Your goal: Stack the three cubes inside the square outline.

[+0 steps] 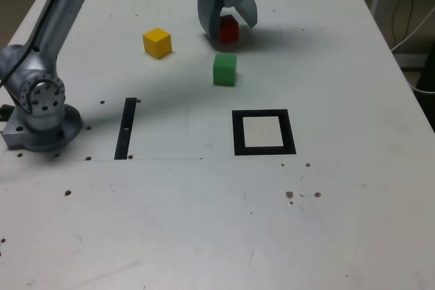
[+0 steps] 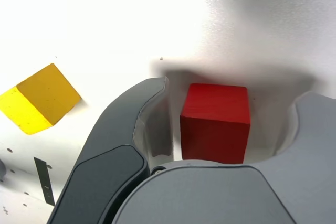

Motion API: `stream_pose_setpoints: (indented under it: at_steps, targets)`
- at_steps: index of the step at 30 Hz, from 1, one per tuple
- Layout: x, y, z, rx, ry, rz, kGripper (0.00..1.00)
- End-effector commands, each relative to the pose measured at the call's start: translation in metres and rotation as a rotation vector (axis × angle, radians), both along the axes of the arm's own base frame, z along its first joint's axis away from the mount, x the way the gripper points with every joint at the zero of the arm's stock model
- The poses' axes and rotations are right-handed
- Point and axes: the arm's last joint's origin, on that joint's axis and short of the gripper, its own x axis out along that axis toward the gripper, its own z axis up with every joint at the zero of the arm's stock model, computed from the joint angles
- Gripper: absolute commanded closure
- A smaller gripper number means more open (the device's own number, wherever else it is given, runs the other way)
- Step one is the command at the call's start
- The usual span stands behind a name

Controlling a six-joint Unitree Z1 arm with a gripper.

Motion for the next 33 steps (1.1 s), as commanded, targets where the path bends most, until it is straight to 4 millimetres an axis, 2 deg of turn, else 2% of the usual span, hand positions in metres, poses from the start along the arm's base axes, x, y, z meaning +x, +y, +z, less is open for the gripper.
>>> stream_pose_setpoints:
  at_steps: [1, 21, 27, 33]
  targets:
    - [0.0, -0.001, -0.002, -0.007, 0.007, -0.002, 0.67]
    - [-0.002, -0.003, 0.001, -0.013, 0.009, -0.007, 0.67]
    - [-0.002, -0.009, 0.012, -0.004, -0.001, -0.018, 0.67]
    - [-0.001, -0.024, 0.03, 0.006, -0.013, -0.047, 0.67]
